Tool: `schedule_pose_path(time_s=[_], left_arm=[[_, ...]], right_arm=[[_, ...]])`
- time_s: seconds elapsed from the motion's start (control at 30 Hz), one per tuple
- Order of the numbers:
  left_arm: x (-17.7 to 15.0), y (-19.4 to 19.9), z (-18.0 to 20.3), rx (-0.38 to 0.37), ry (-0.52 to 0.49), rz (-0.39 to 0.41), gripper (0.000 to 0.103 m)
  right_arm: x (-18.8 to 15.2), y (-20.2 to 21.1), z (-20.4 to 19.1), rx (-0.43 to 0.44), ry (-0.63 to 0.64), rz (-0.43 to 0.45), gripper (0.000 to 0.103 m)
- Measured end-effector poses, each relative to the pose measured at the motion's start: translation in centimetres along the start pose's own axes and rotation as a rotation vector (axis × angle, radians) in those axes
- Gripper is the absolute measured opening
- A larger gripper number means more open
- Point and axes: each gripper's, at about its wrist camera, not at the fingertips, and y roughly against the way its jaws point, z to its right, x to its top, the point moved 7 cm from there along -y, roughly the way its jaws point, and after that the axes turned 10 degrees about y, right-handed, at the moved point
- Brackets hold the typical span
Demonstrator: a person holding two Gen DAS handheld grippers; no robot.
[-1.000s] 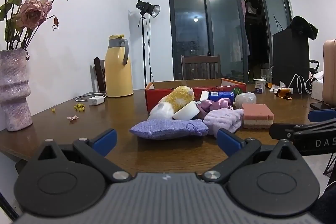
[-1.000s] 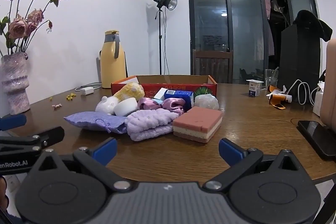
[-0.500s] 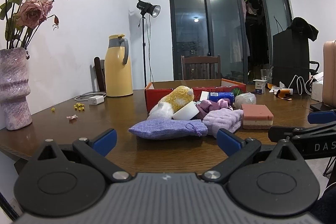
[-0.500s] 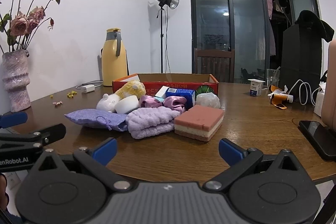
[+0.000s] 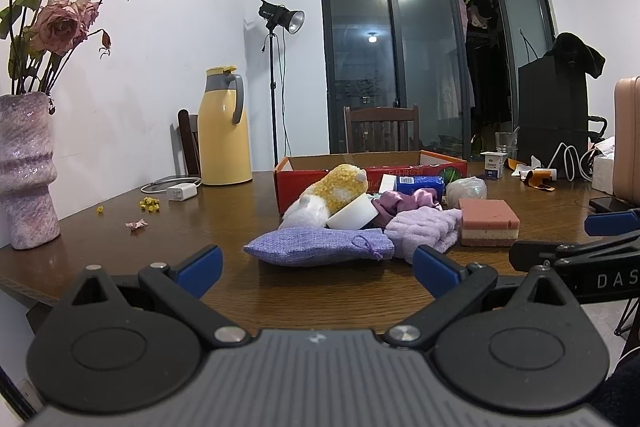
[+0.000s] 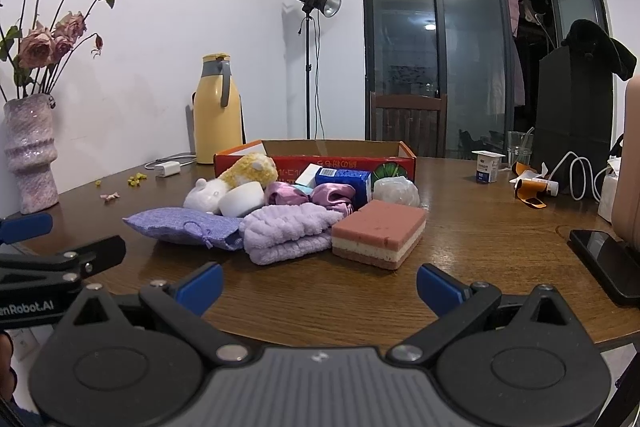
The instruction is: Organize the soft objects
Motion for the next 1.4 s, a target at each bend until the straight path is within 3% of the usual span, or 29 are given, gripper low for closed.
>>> schedule_pose_path(time_s=[1.4], left_arm=[[0.07,0.15,0.04,-0.001,-0.004,0.003,0.103]], right_arm=[[-0.12,-0.14,0.23,-0.006,-0.005,-0.004,0.103]])
